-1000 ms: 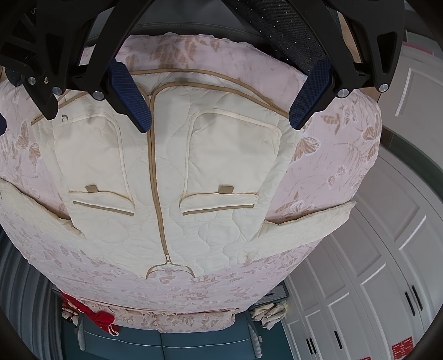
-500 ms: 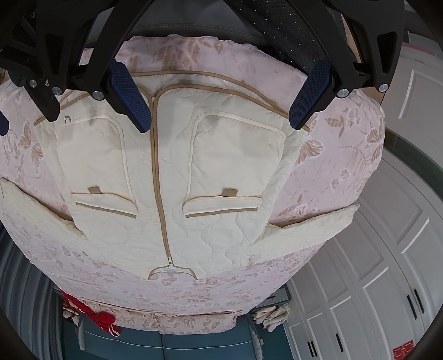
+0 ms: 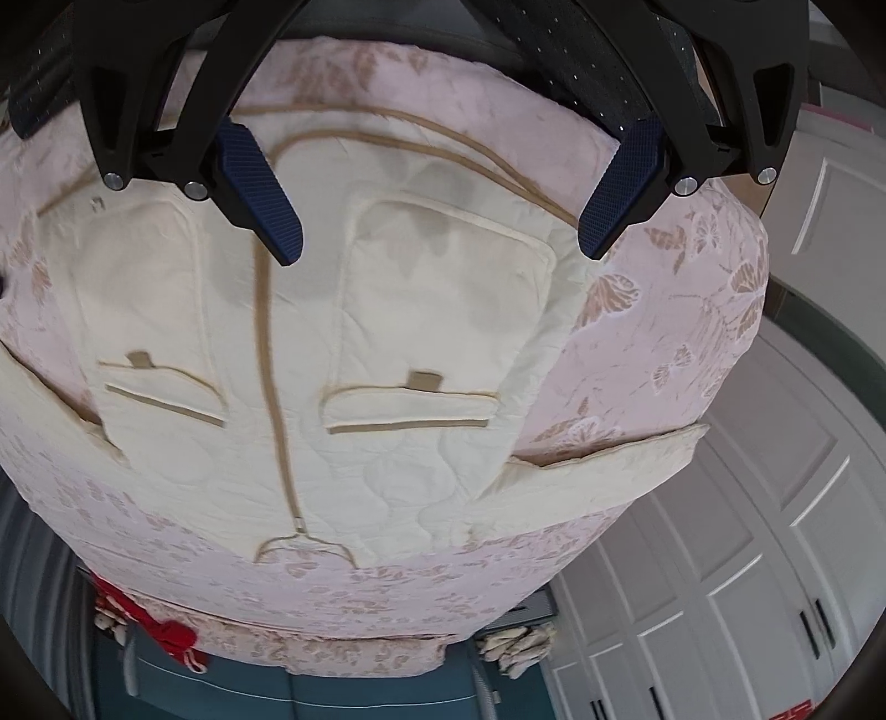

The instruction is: Fold large clothes

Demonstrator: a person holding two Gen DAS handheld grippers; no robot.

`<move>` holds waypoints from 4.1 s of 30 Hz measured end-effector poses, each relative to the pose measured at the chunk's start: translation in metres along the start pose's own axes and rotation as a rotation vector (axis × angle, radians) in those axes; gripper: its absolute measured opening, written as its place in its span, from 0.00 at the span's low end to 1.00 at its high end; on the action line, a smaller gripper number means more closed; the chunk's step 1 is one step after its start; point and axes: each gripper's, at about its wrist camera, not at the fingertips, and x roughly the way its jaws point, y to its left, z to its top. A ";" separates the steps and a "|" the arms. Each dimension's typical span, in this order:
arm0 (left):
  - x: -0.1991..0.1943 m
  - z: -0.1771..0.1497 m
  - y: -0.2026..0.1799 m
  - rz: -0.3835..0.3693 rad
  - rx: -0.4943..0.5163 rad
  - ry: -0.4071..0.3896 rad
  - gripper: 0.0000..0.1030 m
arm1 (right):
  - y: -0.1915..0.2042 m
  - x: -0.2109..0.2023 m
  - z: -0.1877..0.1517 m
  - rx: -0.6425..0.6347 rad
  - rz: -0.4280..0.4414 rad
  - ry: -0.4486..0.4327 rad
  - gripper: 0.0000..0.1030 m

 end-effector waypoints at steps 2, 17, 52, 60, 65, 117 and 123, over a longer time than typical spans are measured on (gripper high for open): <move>0.010 0.004 0.004 -0.010 -0.013 0.022 0.95 | -0.037 0.019 0.022 0.063 -0.042 -0.004 0.89; 0.062 0.024 0.017 -0.019 -0.184 0.165 0.95 | -0.280 0.166 0.138 0.715 -0.069 -0.053 0.89; 0.075 0.048 0.082 -0.091 -0.330 0.081 0.95 | 0.268 0.070 0.123 -0.503 0.490 -0.109 0.08; 0.090 0.052 0.099 -0.151 -0.368 0.069 0.95 | 0.329 0.109 0.046 -0.633 0.498 0.052 0.13; 0.118 0.070 0.093 -0.317 -0.406 0.088 0.95 | 0.331 0.119 0.024 -0.626 0.521 0.106 0.44; 0.232 0.103 0.007 -0.223 -0.208 0.003 0.07 | 0.110 0.118 0.110 -0.082 0.132 -0.100 0.19; 0.229 0.103 0.011 -0.244 -0.220 -0.020 0.07 | 0.217 0.115 0.072 -0.331 0.336 -0.017 0.09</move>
